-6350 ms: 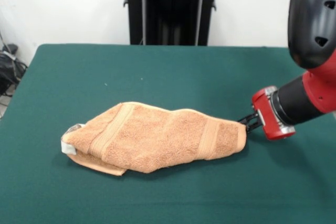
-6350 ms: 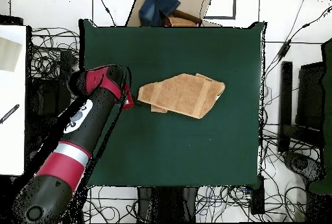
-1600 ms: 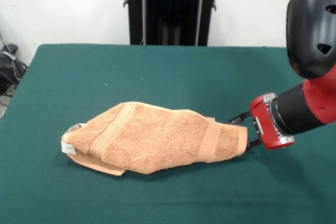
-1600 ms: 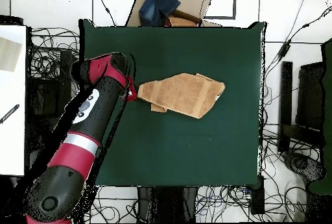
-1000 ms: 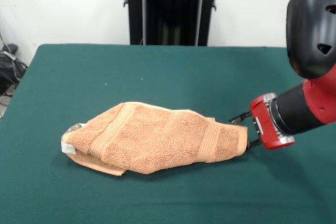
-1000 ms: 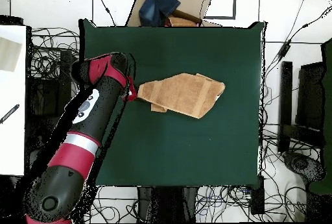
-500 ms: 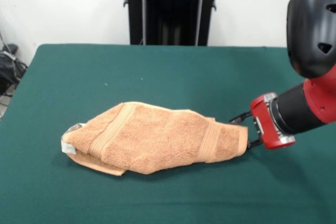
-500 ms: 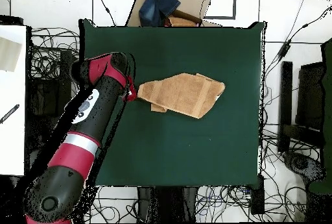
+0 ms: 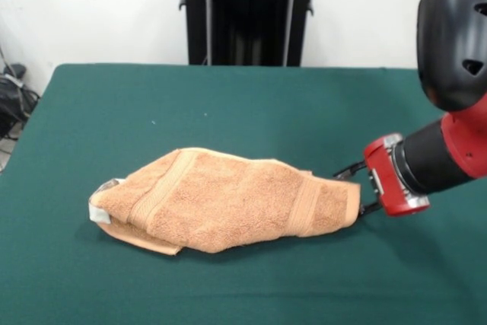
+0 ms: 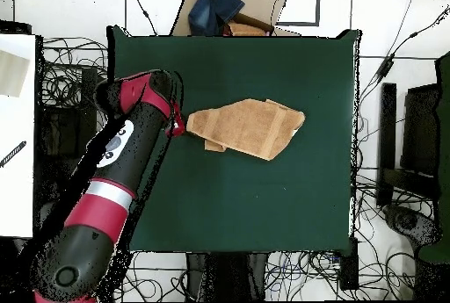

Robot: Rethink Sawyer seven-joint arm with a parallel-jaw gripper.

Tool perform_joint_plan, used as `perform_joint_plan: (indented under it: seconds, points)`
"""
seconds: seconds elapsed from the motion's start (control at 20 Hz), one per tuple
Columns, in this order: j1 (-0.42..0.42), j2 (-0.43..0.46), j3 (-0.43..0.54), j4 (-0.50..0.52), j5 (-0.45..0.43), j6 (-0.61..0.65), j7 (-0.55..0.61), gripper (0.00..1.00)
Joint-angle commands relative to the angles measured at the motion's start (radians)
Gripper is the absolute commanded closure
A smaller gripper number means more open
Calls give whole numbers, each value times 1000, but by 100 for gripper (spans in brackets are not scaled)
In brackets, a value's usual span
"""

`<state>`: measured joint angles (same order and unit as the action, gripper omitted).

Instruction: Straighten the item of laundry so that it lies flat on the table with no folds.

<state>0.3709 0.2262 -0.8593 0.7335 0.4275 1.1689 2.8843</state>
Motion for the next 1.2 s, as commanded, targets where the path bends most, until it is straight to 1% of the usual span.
perform_joint_plan:
  seconds: [0.05, 0.6, 1.2]
  points:
    - [-25, -31, 60, 6, 36, 41, 232, 0]
    - [-29, -47, 73, 18, 31, 40, 215, 0]
    - [-5, -94, 113, 139, 11, -56, 189, 0]
